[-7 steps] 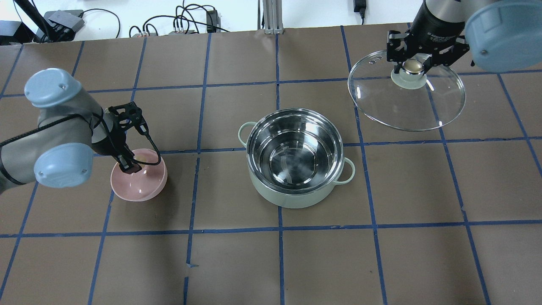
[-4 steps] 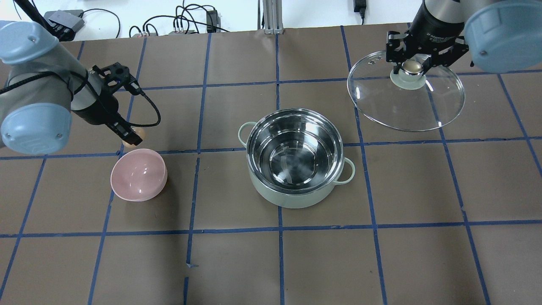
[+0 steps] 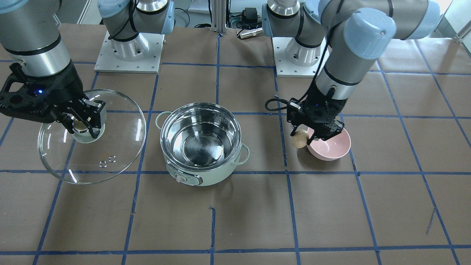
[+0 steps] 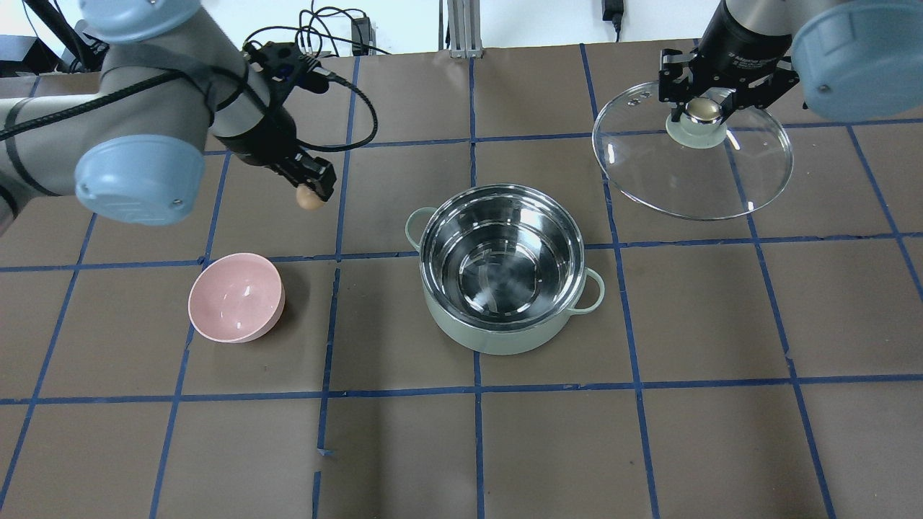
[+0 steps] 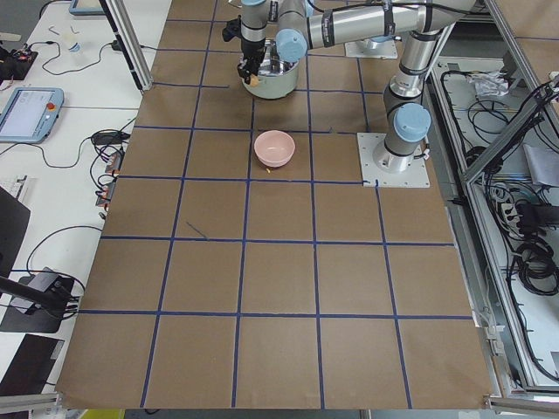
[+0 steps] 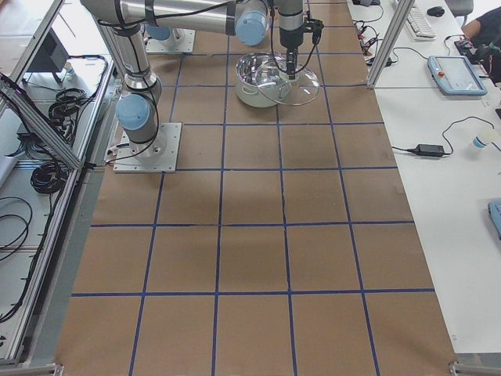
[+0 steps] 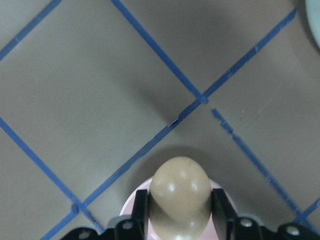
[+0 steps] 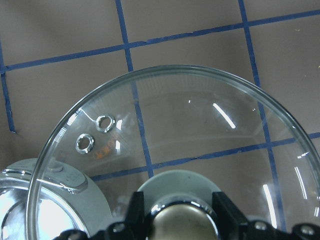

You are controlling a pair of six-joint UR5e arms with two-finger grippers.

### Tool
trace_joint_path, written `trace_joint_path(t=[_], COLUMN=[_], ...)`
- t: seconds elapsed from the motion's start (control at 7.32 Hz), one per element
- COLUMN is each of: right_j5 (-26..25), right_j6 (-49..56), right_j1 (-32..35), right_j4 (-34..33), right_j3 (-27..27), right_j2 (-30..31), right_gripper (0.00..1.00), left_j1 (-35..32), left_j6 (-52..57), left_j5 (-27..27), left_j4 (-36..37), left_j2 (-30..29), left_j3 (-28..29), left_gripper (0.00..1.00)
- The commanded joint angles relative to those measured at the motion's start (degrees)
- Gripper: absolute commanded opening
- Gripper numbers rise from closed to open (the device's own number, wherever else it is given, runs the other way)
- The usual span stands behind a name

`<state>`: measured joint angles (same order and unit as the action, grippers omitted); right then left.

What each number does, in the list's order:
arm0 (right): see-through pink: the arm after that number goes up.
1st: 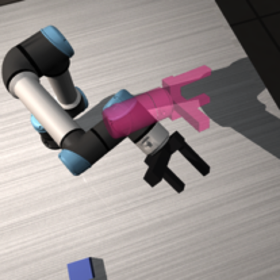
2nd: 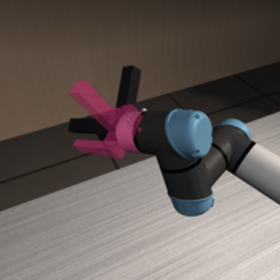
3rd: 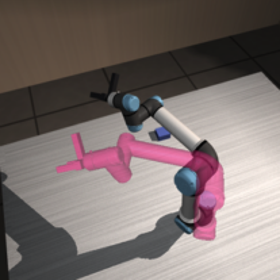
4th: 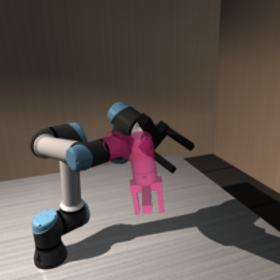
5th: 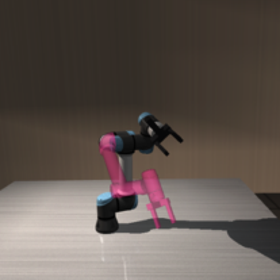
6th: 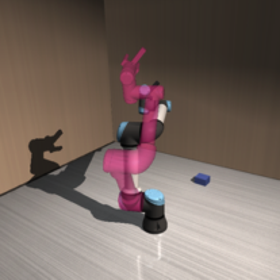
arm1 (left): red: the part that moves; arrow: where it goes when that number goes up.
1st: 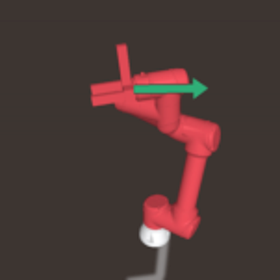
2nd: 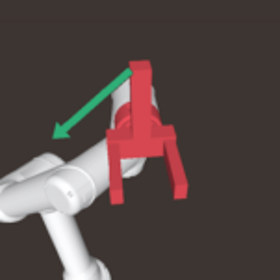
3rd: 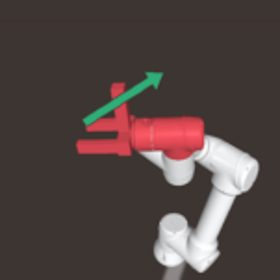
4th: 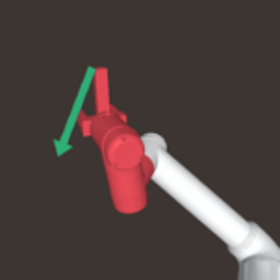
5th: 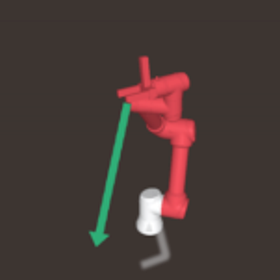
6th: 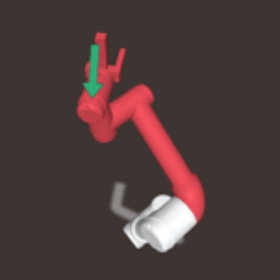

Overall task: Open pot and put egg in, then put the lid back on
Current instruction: 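Lift the egg with the left gripper and carry it over the pot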

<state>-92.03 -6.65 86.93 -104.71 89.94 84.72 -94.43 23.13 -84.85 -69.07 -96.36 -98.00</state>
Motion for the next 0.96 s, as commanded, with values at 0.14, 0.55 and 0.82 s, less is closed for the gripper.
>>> trace_joint_path(t=[0.14, 0.55, 0.82], right_j5=[0.2, 0.2, 0.2], right_j6=[0.4, 0.4, 0.6], right_j1=[-1.0, -1.1, -1.1], right_j4=[0.0, 0.0, 0.1], right_j3=[0.3, 0.3, 0.3], right_j2=[0.0, 0.1, 0.1], right_gripper=[0.36, 0.36, 0.36], left_j1=[-14.9, -18.9, -20.6], left_j6=[-25.7, -31.5, -34.0], left_j5=[-0.8, -0.8, -2.6], left_j4=[5.9, 9.8, 15.0], left_j2=[-7.5, -11.1, -14.3], left_j3=[4.4, 3.5, 3.2], left_gripper=[0.19, 0.19, 0.19])
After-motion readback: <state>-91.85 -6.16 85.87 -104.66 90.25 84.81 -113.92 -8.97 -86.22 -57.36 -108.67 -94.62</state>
